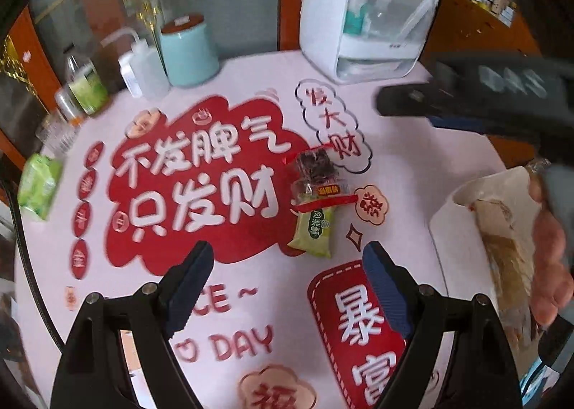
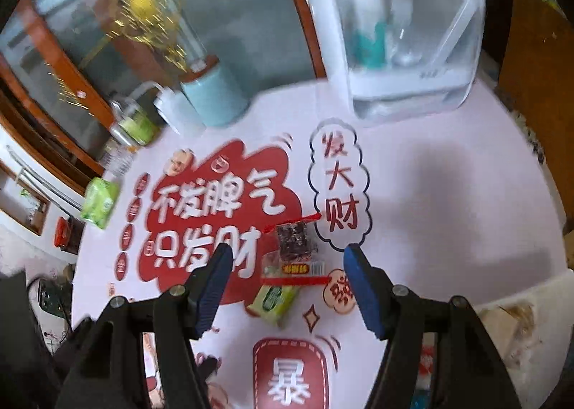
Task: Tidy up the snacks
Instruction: 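Grasp the dark red-striped packet with the right tool while the left tool grasps the green packet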
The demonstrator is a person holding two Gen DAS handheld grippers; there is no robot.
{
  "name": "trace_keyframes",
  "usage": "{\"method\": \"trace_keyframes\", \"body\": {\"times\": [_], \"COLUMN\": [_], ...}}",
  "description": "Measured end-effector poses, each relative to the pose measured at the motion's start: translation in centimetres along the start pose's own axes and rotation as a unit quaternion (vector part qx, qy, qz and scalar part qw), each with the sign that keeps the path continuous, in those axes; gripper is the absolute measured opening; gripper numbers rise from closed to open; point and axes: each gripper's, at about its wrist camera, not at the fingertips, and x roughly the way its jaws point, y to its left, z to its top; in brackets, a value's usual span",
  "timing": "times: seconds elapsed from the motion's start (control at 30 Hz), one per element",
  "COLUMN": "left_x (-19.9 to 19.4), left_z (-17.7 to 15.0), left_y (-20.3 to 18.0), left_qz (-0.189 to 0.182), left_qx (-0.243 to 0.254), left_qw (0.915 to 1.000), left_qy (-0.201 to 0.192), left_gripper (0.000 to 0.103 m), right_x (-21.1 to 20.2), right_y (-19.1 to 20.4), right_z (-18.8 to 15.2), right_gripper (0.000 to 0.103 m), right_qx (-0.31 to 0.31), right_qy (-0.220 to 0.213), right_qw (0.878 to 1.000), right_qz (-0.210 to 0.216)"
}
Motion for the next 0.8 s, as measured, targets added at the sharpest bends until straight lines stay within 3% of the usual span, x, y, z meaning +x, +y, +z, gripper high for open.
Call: {"method": "trace_keyframes", "body": {"times": [0.2,0.37,0.47,0.6,0.8], "left_x": [4.3,6.3,7.0,7.8,9.2], "left_z": [-0.3,-0.6,-0.7,-0.6,0.0], "left_y": [0.1,0.6,1.0,1.5,1.2], "left_qz": [-0.007,-0.004,0.002,0.003,0.003], "left_qx": [-0.026,-0.037,-0.042,-0.048,-0.047], "left_qw": [0.9995,0.9988,0.9985,0.9980,0.9975], "left_qy": [0.017,0.030,0.035,0.041,0.052], "left_gripper": [0.084,0.084,0.084,0.084,0.084], "right_x": [8.2,12.4,13.9,14.7,14.6], "right_y": [-1.1,-1.1,-1.1,-0.9,-1.4], "right_z": [1.1,0.9,1.0,1.0,1.4], "right_gripper": [0.065,0.065,0.064,0.044,0.041], "right_qx": [0.014,0.011,0.009,-0.005,-0.002], "right_qy": [0.079,0.116,0.126,0.117,0.108], "right_qw": [0.997,0.993,0.992,0.993,0.994], "right_qz": [-0.002,-0.003,0.000,-0.004,-0.013]}}
